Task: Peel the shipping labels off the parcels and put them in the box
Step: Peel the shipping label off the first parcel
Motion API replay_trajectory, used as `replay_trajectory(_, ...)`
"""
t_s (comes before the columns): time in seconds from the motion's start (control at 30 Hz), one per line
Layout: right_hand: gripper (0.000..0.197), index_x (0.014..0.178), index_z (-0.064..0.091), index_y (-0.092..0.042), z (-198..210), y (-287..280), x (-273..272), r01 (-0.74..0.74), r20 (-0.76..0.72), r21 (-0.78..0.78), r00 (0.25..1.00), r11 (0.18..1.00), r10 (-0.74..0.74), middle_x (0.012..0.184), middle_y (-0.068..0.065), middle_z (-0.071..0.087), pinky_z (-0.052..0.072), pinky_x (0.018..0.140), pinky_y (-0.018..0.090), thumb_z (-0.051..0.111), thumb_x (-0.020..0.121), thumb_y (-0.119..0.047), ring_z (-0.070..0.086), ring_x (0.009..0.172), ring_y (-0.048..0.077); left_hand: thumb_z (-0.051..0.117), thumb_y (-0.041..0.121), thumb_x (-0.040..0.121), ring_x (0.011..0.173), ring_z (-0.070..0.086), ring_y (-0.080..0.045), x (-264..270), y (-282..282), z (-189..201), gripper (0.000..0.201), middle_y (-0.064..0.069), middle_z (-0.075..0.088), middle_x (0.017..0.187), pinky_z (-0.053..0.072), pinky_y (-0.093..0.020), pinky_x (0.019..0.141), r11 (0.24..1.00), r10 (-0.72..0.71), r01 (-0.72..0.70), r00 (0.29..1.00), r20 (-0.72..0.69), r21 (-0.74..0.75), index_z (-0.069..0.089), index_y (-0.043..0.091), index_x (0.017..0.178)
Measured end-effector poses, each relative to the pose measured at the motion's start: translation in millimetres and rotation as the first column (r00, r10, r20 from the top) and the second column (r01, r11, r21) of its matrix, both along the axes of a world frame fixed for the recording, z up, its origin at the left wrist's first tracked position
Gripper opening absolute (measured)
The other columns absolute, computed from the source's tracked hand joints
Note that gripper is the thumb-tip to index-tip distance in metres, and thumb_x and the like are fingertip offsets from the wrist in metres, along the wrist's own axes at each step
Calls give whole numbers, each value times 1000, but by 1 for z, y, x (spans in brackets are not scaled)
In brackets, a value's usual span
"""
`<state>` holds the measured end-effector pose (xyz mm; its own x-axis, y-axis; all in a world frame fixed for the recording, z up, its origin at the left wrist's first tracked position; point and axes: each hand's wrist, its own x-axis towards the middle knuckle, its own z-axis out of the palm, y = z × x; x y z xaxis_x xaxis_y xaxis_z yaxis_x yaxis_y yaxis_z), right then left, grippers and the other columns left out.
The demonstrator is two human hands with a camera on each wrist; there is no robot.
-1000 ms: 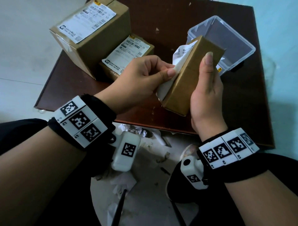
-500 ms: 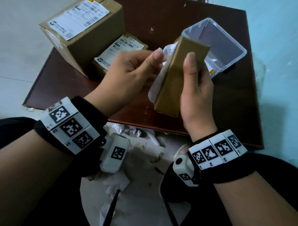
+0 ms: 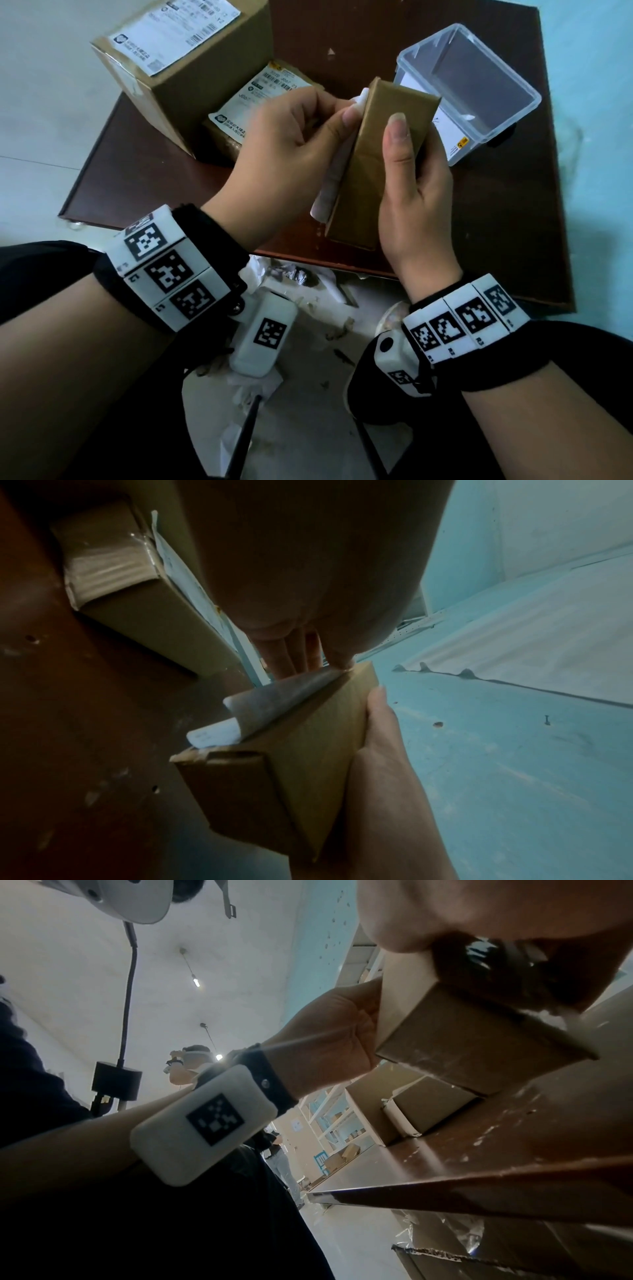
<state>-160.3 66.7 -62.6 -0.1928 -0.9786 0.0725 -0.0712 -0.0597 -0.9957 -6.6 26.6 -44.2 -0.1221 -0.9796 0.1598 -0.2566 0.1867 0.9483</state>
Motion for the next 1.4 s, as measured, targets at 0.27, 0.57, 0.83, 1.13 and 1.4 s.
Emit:
replay_trajectory(0.27,24,118,62,-20,3,-1,2,-9,75,46,997,999,5,97,-6,69,58,88,24,44,115,-36,71,96,13,62,25,103,78,70,-18,-3,2,-2,14,8,73,82,61,-49,75,990,38,-20,991,-127,140,66,21,91)
replay_trajectory(0.57,52,153,42,-7,4,-6,-5,-81,61,-6,995,997,81,122,-2,66,56,96,26,56,109,-30,70,111,9,46,18,112,70,62,-22,-8,1,9,34,-10,67,75,52,-37,68,946,137,25,873,-468,324,65,8,85)
replay_trajectory(0.83,120,170,5,-9,-2,-5,-9,-123,-68,-50,991,991,119,174,12,25,42,123,29,89,85,-4,35,159,16,68,24,103,68,67,3,10,-4,11,25,11,74,77,49,-15,61,998,-40,35,992,-118,-45,76,1,103)
replay_trajectory(1.13,122,167,24,-15,-9,-10,-15,-151,-255,-26,957,988,139,150,0,54,49,118,41,99,74,-36,55,141,10,65,16,101,97,71,-24,19,-13,-2,16,-12,74,105,56,-47,82,925,-59,160,956,286,-344,70,1,99)
replay_trajectory(1.4,99,151,47,-12,-9,-13,-16,-122,-264,-84,960,989,96,146,4,59,54,113,42,101,71,-36,60,137,18,64,11,103,100,67,-24,12,-14,-6,15,-12,70,102,54,-39,88,915,-41,139,966,256,-379,57,10,90)
